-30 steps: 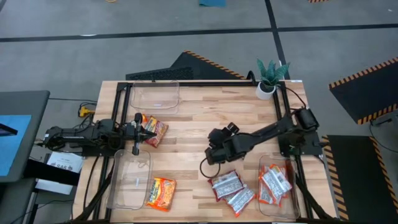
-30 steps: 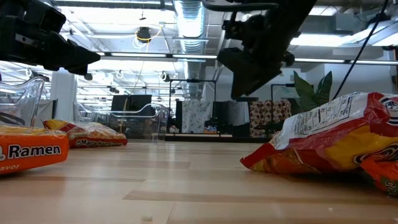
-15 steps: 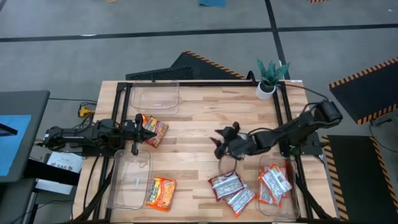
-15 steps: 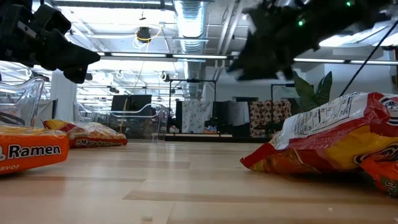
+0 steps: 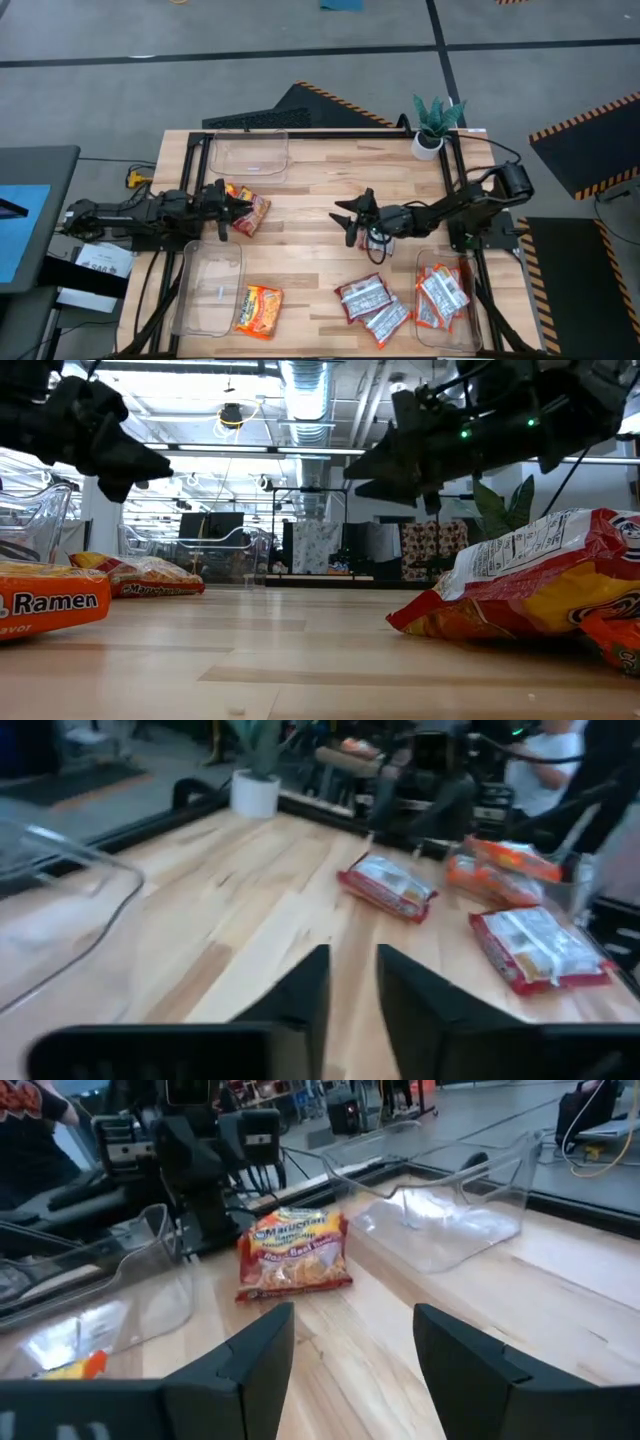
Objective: Sort Maruchan noodles
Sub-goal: Put the red noodle pack into the top left transparent bin
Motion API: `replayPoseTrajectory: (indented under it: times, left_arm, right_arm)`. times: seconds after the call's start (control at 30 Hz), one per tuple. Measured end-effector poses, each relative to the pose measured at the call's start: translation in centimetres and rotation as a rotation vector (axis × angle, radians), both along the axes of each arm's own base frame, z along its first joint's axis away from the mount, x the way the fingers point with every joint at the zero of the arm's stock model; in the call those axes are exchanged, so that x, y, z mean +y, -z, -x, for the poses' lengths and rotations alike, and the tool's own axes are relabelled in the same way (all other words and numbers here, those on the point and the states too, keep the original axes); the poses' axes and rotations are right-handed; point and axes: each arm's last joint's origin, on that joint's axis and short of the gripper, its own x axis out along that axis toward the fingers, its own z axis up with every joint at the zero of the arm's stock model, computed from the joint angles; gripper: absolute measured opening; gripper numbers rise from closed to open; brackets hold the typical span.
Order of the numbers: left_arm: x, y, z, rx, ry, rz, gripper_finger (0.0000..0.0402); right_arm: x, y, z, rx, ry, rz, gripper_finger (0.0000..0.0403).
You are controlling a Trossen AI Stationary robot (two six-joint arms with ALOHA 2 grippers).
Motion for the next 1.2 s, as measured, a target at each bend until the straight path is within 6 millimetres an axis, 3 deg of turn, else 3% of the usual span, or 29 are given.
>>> replayPoseTrajectory:
  times: [0.17, 0.3, 0.5, 0.97, 1.2]
  left_arm:
    - [0.3, -1.1, -0.3, 0.218, -0.131, 0.026, 0.0160]
    - [0.7, -1.1, -0.7, 0.345, -0.311, 0.101, 0.0186]
    - [1.1, 0.6, -1.5, 0.548, -0.445, 0.138, 0.0188]
    - [2.4, 2.8, -3.1, 0.725, -0.569, 0.155, 0.0187]
    - [2.4, 3.5, -3.4, 0.784, -0.542, 0.176, 0.0186]
  right_arm:
    - [0.1, 0.7, -1.1, 0.020, -0.004, 0.002, 0.0228]
    - [0.3, 0.6, -1.6, 0.025, -0.042, -0.006, 0.0228]
    - [0.4, 0.5, -1.8, 0.041, -0.045, -0.005, 0.0228]
    - [0.3, 0.5, -1.8, 0.047, -0.045, -0.005, 0.0228]
    - [0.3, 0.5, -1.8, 0.045, -0.044, -0.010, 0.0228]
